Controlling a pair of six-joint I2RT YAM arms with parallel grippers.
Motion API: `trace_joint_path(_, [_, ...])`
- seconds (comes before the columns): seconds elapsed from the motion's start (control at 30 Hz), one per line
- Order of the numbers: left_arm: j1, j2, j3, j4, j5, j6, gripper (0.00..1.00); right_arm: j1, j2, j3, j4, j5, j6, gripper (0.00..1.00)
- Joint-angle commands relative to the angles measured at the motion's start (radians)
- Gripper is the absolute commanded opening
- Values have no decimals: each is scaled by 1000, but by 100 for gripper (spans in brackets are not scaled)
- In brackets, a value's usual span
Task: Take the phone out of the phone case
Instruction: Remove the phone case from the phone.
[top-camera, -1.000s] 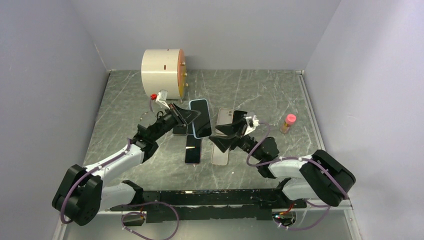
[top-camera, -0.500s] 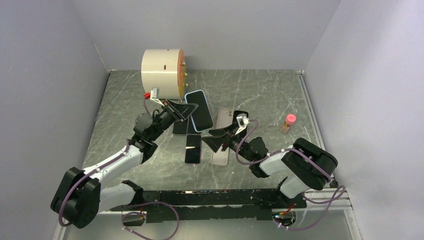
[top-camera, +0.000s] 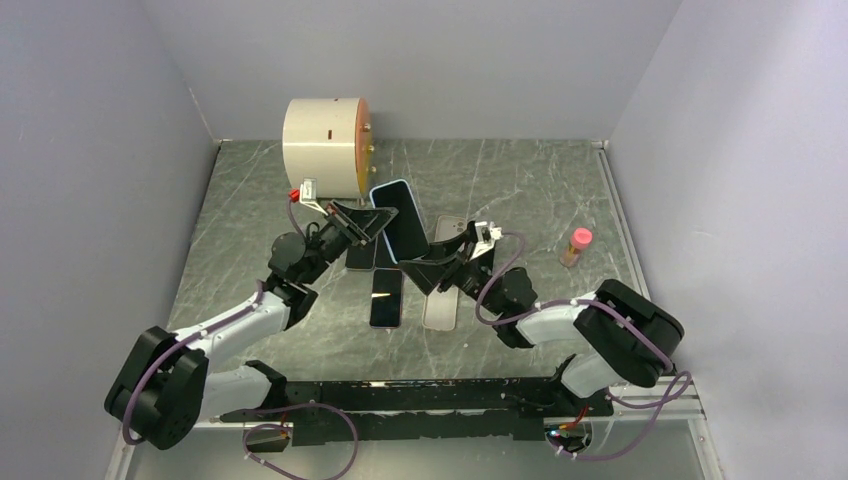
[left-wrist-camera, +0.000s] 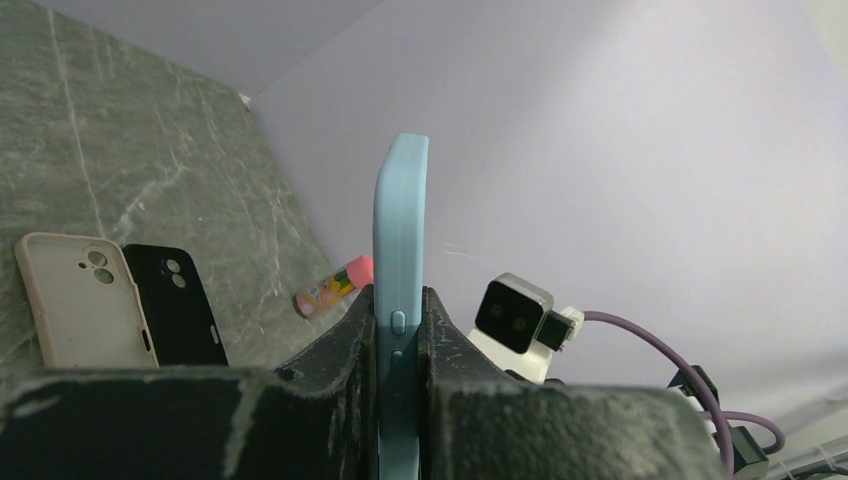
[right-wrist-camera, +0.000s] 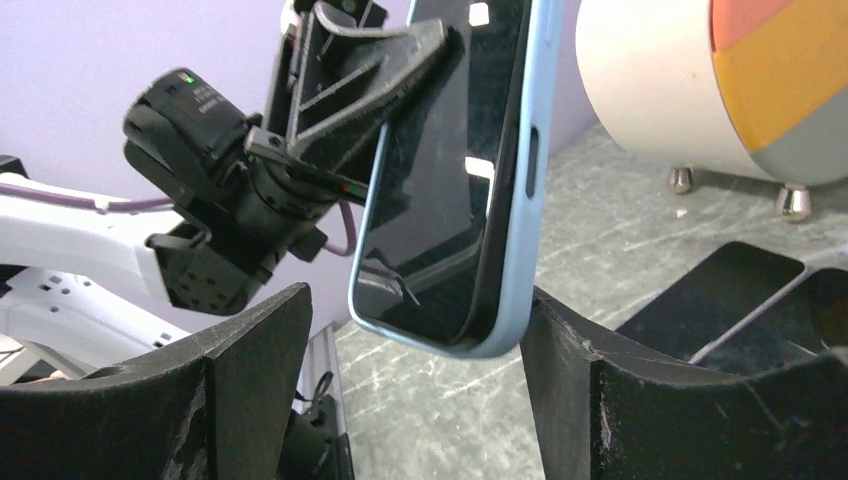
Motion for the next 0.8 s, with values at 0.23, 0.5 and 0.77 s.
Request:
trace_joint_path(0.23, [-23, 14, -4, 196, -26, -70, 3, 6, 0, 63, 228, -26, -21, 70])
trace_joint_path(0.5, [-24, -2, -2, 159, -34, -111, 2, 6, 46, 67, 228, -128, -140, 59])
trace_joint_path(0.77, [-24, -62, 44, -22, 25, -130, 2, -2, 51, 29, 228, -98, -262, 33])
